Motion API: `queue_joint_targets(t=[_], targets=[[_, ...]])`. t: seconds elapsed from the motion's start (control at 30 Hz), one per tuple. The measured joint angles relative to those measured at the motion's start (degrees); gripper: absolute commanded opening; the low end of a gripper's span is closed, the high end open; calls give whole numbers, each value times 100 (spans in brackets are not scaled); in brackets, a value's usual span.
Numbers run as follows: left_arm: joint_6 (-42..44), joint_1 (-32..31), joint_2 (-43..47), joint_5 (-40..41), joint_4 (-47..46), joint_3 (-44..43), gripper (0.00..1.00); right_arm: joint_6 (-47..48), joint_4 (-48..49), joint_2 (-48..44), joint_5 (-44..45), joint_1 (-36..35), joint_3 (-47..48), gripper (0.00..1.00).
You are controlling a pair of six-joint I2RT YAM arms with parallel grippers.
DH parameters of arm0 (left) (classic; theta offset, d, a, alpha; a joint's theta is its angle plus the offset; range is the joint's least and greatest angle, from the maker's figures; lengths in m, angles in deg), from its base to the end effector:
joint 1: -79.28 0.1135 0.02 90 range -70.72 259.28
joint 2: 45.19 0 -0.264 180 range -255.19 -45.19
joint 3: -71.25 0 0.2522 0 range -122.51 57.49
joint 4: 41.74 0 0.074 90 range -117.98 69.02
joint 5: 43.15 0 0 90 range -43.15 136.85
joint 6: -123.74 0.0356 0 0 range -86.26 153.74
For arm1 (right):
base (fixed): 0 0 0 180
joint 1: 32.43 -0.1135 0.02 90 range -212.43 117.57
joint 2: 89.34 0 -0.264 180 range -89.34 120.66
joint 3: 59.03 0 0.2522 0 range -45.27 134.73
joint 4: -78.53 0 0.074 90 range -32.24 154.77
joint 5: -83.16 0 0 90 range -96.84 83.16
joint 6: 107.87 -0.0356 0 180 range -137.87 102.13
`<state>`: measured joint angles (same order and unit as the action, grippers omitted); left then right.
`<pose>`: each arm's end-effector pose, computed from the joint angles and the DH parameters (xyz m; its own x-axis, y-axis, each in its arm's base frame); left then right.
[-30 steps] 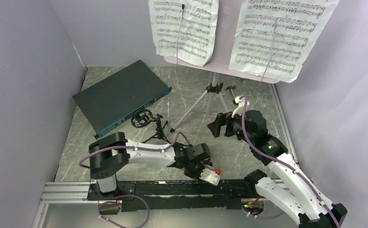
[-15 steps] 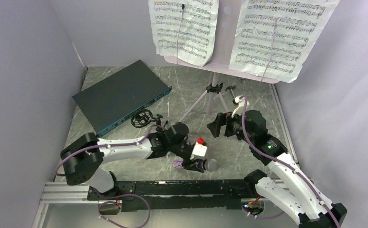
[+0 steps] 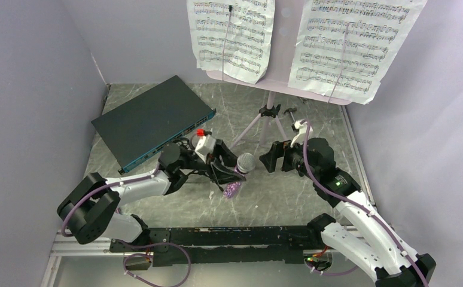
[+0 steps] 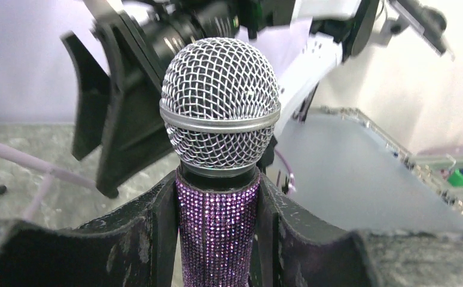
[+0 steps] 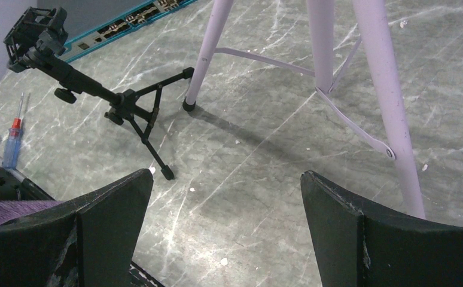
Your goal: Set up the instrument practice props
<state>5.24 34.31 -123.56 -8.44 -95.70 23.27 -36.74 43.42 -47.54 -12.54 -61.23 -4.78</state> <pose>0.1709 -0.2120 0.2822 -0.1978 -0.1865 -0.9623 0.9571 -0.2488 -0.1485 0.1477 0.0852 0.3017 -0.5005 0.0921 -0.8608 -0.4204 0.8434 0.3347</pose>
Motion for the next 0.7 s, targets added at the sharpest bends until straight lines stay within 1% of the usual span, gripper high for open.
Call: queue_joint_targets(t=[0.1,0.17,0.23,0.3,0.47,0.57,0.7], targets=[[-555,236,52,50,-586,2,3,-24,0,-31,-15,0,0,99],[-769,354,184,127,-673,0,3,-28,0,-55,-31,0,0,99],[-793,435,391,240,-566,-11,3,-28,0,-59,-33,0,0,99],[-691,479,695,428,-264,-28,3,-26,0,-59,-33,0,2,99],[37,494,1694,1316,1370,-153,3,-26,0,-55,-35,0,0,99],[459,494,2260,2107,2251,-181,3,-26,11,-28,-44,0,0,99],[857,507,2741,3088,2959,-181,2,-28,55,79,-92,0,2,99]])
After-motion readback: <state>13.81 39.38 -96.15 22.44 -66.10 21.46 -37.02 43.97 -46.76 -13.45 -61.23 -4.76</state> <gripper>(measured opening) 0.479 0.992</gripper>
